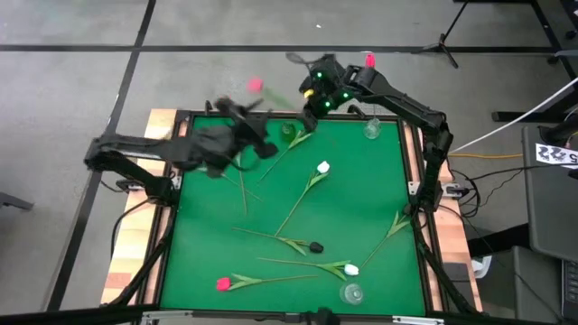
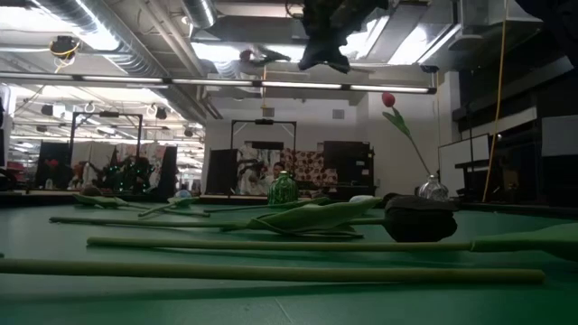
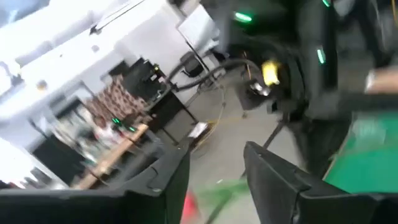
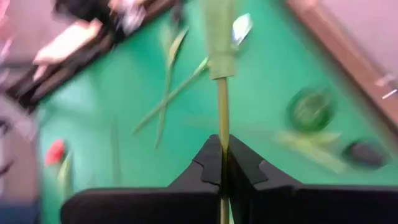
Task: Sort flowers into vase by color
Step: Put the pink tulip into the top transparent vase
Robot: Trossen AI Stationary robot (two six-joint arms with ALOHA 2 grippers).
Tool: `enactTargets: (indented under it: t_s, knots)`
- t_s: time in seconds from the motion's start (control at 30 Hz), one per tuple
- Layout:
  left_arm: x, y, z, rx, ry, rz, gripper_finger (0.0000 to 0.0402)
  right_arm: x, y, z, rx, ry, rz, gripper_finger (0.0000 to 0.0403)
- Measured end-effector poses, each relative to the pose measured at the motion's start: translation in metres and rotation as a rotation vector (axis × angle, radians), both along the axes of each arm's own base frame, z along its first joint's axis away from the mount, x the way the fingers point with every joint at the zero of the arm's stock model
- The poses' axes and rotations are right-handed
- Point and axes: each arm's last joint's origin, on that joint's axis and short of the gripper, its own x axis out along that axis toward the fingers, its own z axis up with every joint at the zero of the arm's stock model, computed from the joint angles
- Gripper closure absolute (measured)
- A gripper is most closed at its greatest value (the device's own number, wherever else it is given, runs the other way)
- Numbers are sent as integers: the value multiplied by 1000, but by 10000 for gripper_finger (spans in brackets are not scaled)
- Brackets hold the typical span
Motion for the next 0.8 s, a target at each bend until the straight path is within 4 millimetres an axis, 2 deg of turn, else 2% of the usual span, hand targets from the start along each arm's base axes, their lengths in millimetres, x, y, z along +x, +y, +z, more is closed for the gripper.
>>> enactTargets:
  t_s: [0.13, 0.33, 0.47, 0.6, 0.8]
  knots:
    - [-31, 3, 21, -71, -180, 3, 235, -4, -7, 26, -146, -160, -72, 400]
    - [-60, 4, 36, -151, -320, -91, 233, -32, 1, 82, -464, -340, -256, 401]
    - [-61, 3, 35, -175, -324, -159, 233, -60, 12, 114, -608, -400, -379, 401]
    - [-58, 2, 28, -179, -264, -165, 233, -76, 19, 127, -675, -405, -422, 401]
    - [-51, 2, 10, -188, -209, -159, 233, -101, 32, 157, -761, -552, -475, 402]
